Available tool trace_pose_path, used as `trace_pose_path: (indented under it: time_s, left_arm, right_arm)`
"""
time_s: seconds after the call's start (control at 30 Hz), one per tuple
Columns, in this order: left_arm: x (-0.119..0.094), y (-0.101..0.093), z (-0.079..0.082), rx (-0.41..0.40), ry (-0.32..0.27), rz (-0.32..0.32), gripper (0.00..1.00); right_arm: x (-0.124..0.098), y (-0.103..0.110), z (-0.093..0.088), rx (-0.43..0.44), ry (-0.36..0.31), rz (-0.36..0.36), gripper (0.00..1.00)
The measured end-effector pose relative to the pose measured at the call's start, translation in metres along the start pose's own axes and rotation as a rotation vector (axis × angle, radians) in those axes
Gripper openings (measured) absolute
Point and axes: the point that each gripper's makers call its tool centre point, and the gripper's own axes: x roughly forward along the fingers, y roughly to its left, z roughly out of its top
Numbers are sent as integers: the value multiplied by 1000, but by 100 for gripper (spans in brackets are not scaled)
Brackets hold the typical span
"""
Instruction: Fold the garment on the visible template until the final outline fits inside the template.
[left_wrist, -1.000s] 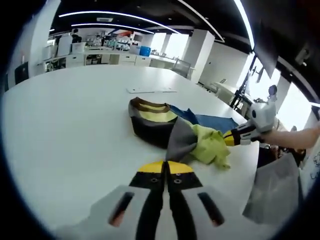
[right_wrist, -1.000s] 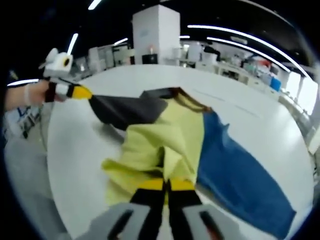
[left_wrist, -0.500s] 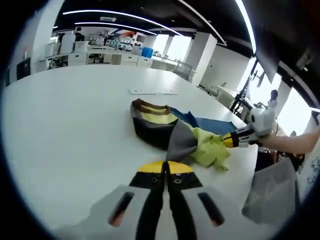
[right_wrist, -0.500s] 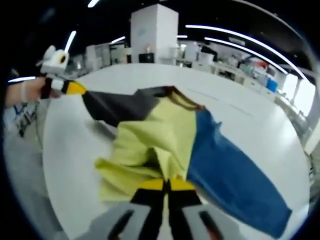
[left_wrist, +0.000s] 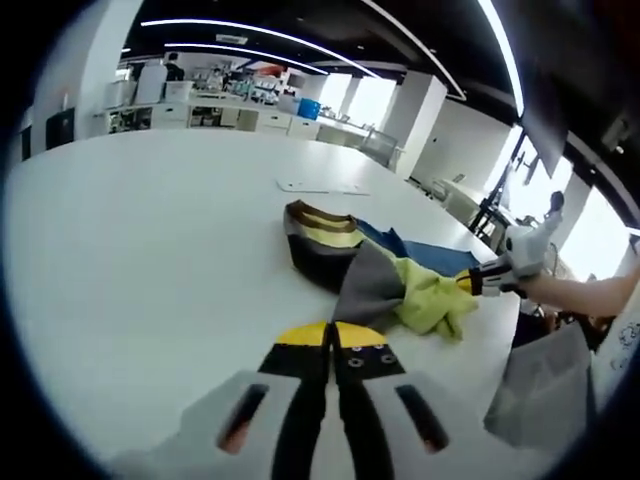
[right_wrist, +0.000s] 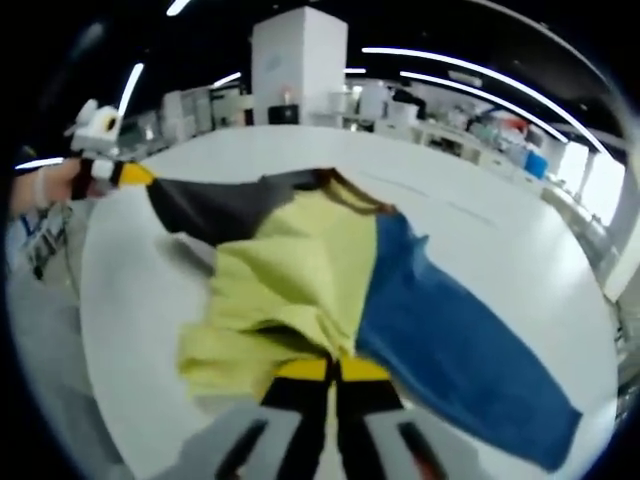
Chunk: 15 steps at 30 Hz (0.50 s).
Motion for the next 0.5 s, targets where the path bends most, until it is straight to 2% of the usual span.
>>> trace_pose_path:
  time_s: [0.5]
  left_arm:
    - [-31, 28, -10, -44, 4, 76, 0]
  right_arm:
    - [0, 0, -2, 5, 3, -3, 0]
